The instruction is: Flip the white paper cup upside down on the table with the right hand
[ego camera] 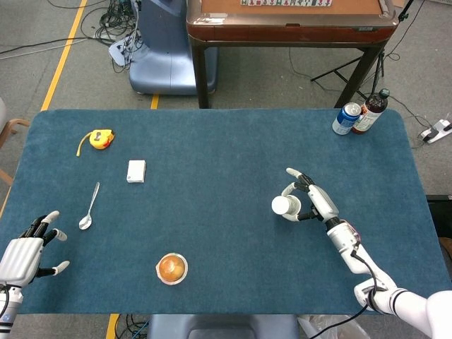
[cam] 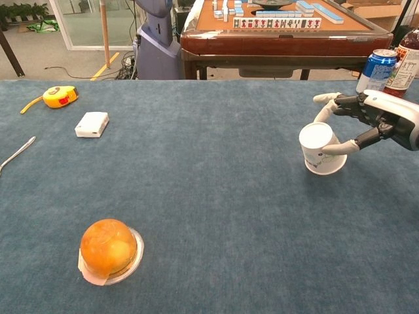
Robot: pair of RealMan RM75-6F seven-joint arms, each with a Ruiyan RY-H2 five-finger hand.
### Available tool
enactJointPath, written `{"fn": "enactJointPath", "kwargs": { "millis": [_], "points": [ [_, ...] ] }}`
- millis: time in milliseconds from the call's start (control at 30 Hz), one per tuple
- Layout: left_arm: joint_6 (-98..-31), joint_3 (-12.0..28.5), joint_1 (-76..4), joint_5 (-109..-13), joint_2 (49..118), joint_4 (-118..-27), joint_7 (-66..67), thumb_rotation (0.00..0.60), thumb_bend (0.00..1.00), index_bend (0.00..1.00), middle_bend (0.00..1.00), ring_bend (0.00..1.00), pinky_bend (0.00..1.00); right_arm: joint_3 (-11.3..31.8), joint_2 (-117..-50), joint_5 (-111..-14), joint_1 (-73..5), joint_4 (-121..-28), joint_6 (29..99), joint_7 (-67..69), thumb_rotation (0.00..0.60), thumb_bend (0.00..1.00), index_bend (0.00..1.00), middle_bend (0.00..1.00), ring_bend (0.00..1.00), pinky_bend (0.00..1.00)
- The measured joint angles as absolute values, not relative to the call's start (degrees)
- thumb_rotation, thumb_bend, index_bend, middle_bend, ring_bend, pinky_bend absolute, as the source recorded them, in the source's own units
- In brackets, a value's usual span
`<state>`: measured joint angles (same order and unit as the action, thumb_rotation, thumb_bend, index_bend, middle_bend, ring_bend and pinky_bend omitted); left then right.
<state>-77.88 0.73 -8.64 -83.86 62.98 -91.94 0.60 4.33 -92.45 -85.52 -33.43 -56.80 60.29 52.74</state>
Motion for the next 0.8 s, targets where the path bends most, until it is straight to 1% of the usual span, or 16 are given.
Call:
{"fn": "enactJointPath", "kwargs": {
  "millis": [500,800],
  "points": [
    [-77.24,0.84,-8.87,-83.32,63.19,-91.73,0.80,0.600,0.10,0.43,0.09,0.08,0.28,3.95,-92.27,-85.55,-32.72,-55.48,60.09,53.04,0.600,0.09,0.52,0.07,0.00,0.00],
    [-76.78,0.86,-9.06,-83.02,63.40,-91.56,1.11,0.600,0.10,0.43,0.09,0.08,0.28,3.57,-92.00,-85.46,-32.27,-54.64,59.56,53.15,0.600,0.08,0.46,0.06,0.00,0.00]
  ]
}}
